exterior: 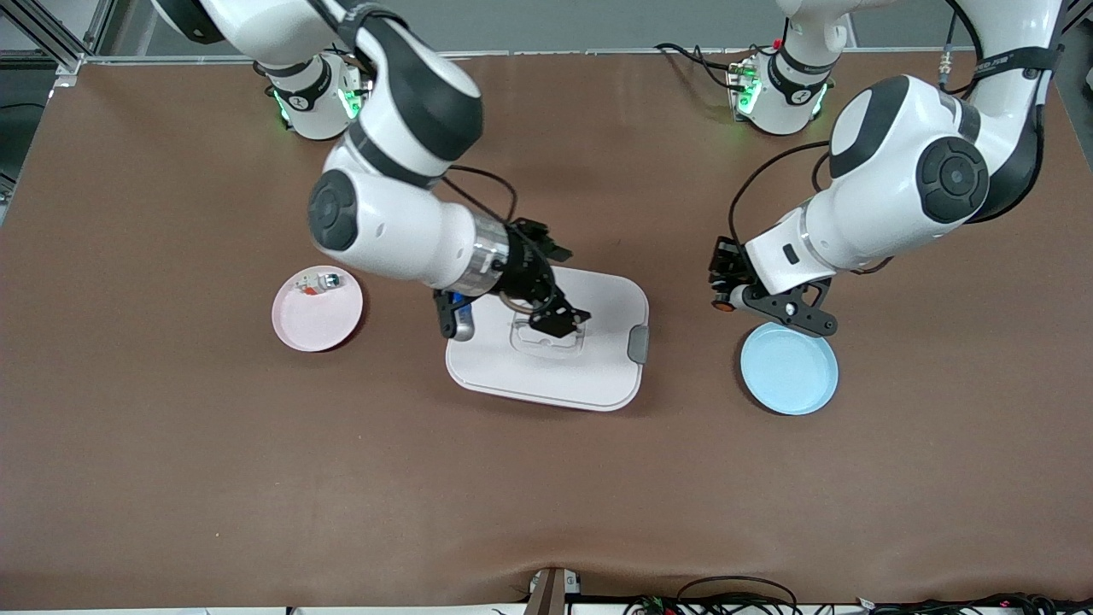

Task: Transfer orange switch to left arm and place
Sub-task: 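Move the switch toward the blue plate while the right gripper withdraws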

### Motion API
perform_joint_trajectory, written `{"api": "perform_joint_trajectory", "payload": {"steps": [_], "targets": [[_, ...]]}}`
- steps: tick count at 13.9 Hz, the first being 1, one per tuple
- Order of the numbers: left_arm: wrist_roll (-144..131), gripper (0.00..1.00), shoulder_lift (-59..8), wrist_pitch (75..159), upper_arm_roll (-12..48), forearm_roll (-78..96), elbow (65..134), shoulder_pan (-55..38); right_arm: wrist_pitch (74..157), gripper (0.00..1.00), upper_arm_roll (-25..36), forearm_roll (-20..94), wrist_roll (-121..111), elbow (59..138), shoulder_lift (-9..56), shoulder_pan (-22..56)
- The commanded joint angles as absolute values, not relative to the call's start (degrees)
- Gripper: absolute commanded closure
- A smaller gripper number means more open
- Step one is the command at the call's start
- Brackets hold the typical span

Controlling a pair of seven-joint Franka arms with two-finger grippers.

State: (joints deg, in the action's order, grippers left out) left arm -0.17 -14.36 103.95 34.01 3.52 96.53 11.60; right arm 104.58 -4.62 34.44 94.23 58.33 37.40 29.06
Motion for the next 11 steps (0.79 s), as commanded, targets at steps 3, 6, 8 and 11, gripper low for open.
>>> {"api": "perform_joint_trajectory", "payload": {"steps": [3,6,8,11], "targets": [[16.31,1.0,-14.15,103.18,34.19,-5.87,100.54,17.56,86.0,0.0,-4.4,34.02,72.39,56.69,34.02,20.85],[27.91,1.0,-14.76,107.64,34.19,-10.1,104.04,20.64,76.67,0.0,-4.39,26.49,56.31,56.69,32.44,16.01],[38.09,1.0,-15.72,115.27,34.19,-10.11,107.74,23.8,71.57,0.0,-4.39,21.03,43.83,56.69,31.38,12.76],[50.93,1.0,-19.5,121.1,34.19,-10.2,108.54,24.96,66.2,0.0,-4.31,14.79,26.07,56.69,30.41,7.92]]}}
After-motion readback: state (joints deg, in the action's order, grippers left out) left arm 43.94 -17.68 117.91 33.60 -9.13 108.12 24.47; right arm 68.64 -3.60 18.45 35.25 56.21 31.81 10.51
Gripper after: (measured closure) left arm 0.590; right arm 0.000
